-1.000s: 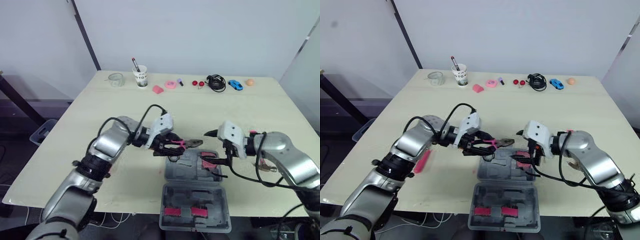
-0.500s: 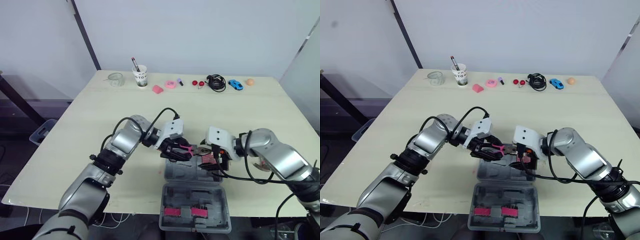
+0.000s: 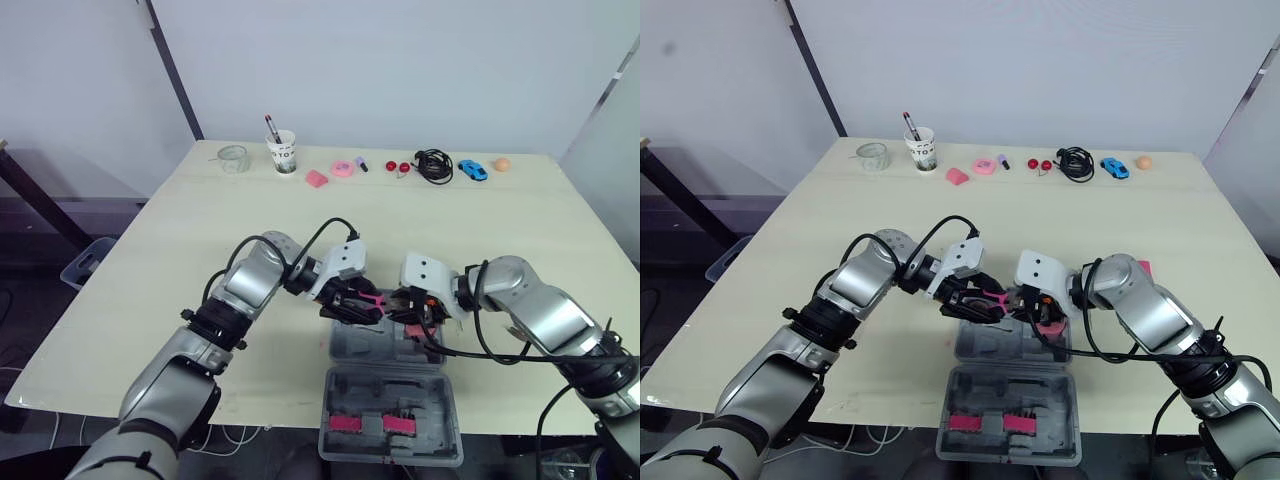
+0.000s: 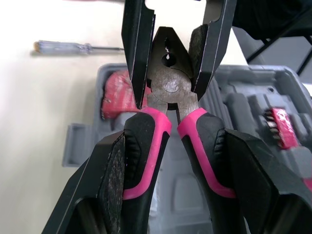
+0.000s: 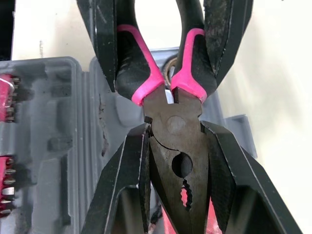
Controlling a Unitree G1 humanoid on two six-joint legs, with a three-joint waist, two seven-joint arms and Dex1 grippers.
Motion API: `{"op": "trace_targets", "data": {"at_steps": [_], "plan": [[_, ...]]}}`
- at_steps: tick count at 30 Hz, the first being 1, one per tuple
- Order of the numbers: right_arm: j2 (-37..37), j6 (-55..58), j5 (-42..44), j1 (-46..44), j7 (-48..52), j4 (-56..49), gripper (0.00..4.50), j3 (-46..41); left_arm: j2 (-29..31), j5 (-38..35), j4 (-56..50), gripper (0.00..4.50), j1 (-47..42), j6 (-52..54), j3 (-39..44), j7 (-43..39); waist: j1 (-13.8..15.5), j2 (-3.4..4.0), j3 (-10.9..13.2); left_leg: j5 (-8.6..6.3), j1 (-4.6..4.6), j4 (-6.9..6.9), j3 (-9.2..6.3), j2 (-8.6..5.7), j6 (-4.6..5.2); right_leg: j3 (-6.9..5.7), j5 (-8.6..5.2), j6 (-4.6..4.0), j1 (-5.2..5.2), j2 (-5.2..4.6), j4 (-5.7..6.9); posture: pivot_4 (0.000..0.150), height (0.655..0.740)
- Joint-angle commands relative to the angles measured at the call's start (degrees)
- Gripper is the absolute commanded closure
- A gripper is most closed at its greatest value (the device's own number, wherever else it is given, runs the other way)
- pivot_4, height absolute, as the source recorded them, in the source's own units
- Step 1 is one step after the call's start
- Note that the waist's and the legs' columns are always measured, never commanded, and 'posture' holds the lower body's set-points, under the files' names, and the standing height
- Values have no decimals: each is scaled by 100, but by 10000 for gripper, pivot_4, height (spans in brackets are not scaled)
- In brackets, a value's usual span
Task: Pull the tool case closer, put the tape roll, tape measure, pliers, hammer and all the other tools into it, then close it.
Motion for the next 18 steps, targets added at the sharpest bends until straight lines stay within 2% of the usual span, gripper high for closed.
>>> {"op": "trace_targets", "data": {"at_steps": [1, 12, 14, 15, 17, 18], "plan": [[13, -79, -52, -59, -8, -109, 35263, -66, -11, 1, -113, 19775, -117, -106, 82, -48, 0, 0, 0, 0, 0, 0, 0, 0, 0, 1, 0, 0, 0, 0, 0, 1500, 7400], [5, -72, -58, 138, -146, -177, 35263, -245, -17, 40, -58, 19775, 16, -353, 173, 53, -1, 0, 0, 0, 0, 0, 0, 0, 0, 0, 0, 0, 0, 0, 1, 1500, 7400], [-65, -108, 0, 300, -212, -210, 35263, -445, 44, -35, -54, 9490, 43, -378, 299, 62, 7, 0, 0, 0, 0, 0, -1, 0, 0, 0, 0, 0, 0, 0, 0, 1500, 7400], [-103, -127, 23, 382, -247, -228, 35263, -547, 50, -131, -71, 7979, 55, -281, 400, 87, 10, 0, 0, 0, 0, 0, -1, 0, 0, 0, 0, 0, 0, 0, 0, 1500, 7400], [-150, -164, 57, 556, -340, -252, 35263, -766, 113, -200, -97, 539, 75, -240, 523, 106, 6, 0, 0, 0, -2, 1, -1, 0, 0, 0, 0, 0, 0, -1, 0, 1500, 7400], [-194, -181, 76, 661, -378, -276, 35263, -874, 158, -235, -121, 539, 108, -214, 589, 96, 3, 0, 0, 0, -2, 1, 0, 0, 0, 0, 0, 0, 0, -1, 0, 1500, 7400]]}}
